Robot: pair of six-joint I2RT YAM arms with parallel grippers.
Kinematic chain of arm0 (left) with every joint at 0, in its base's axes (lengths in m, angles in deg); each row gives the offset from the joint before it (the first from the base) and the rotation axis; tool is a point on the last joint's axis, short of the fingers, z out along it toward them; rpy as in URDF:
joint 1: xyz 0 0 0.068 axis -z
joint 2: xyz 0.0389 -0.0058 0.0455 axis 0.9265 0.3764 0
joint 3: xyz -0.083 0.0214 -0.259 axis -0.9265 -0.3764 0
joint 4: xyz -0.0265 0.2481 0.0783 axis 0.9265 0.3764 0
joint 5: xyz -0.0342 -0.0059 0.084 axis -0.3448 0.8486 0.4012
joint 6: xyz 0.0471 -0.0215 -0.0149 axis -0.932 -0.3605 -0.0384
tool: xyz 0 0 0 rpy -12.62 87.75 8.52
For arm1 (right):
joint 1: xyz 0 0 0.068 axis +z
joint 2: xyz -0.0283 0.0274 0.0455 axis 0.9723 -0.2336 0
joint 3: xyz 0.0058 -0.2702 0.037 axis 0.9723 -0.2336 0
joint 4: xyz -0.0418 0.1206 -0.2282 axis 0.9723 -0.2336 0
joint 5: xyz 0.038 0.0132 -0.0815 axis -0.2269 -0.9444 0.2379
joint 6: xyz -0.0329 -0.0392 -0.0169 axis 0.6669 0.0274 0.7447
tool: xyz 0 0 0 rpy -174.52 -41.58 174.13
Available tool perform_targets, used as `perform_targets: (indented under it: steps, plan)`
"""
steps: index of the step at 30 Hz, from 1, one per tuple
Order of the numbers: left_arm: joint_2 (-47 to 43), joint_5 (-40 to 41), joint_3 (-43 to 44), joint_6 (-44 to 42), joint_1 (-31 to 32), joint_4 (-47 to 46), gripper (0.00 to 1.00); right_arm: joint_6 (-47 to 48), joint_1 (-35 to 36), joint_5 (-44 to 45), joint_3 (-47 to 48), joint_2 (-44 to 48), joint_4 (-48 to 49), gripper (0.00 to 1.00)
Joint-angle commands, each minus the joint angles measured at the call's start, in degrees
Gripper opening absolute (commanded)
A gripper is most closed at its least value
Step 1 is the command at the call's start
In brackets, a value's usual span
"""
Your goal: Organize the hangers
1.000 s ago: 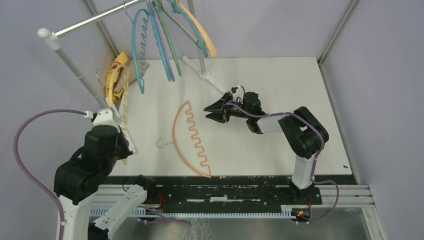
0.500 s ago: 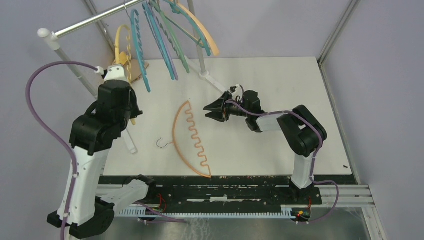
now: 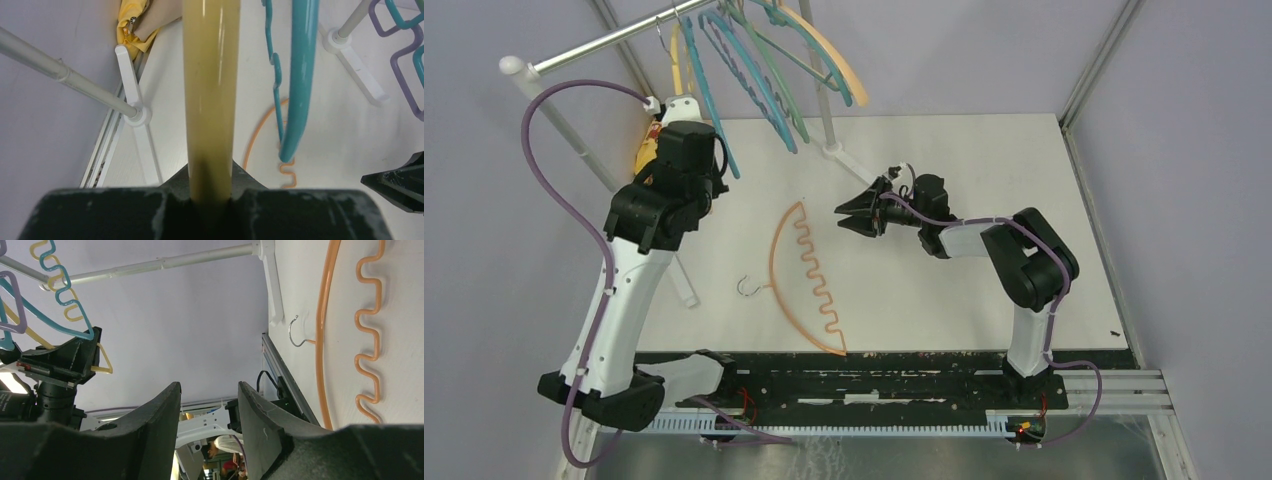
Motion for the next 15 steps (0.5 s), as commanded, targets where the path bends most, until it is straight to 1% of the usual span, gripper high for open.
perform_targets:
  steps: [1, 5, 9, 15]
  plan:
    - [2.2, 3.5, 3.7, -2.6, -0.9, -7.3, 0.03, 2.4, -0.4, -2.3, 1.6, 1.9, 0.7, 0.53]
    - [3.6, 2.4, 4.0, -2.1, -1.9, -8.5, 0.03, 4.5, -0.5, -2.4, 0.8, 3.1, -2.2, 0.54]
    - [5.1, -0.8, 3.7, -1.1, -4.0, -9.2, 0.03, 5.2, -0.6, -2.5, 0.1, 3.7, -3.1, 0.54]
    - [5.0, -2.9, 2.8, -1.1, -5.8, -11.8, 0.03, 7.1, -0.7, -2.9, -0.4, 4.6, -4.9, 0.54]
